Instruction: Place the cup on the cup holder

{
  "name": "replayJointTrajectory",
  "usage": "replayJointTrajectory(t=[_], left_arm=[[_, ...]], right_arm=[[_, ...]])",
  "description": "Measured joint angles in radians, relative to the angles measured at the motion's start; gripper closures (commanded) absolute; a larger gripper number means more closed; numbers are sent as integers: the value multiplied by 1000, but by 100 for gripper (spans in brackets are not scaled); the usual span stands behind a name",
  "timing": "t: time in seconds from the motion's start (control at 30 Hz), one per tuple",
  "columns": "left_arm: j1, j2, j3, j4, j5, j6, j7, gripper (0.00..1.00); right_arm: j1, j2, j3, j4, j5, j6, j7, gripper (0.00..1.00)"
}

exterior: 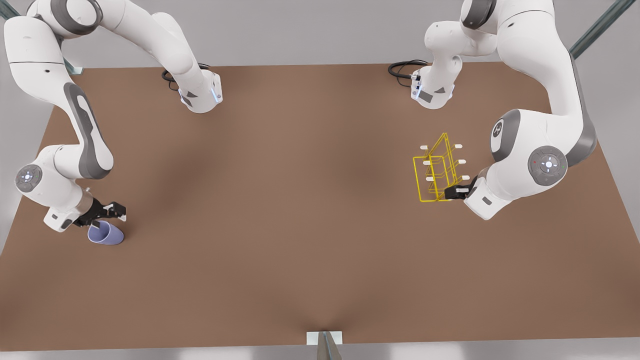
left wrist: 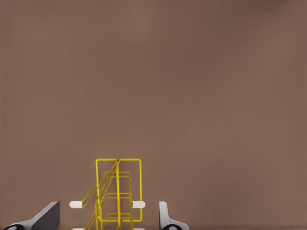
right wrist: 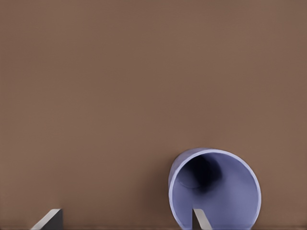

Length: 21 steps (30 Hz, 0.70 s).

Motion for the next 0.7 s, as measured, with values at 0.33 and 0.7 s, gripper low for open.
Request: replayJointTrajectory(t=[0.33, 0.7], left_arm=[[-6, 0, 0, 3, 0, 0, 0, 0], [-6, 1, 0, 3, 0, 1, 1, 0]], right_arm=[[-10, 53, -6, 11, -64, 8, 1, 0], [-16, 101, -21, 10, -99, 28, 1, 0]])
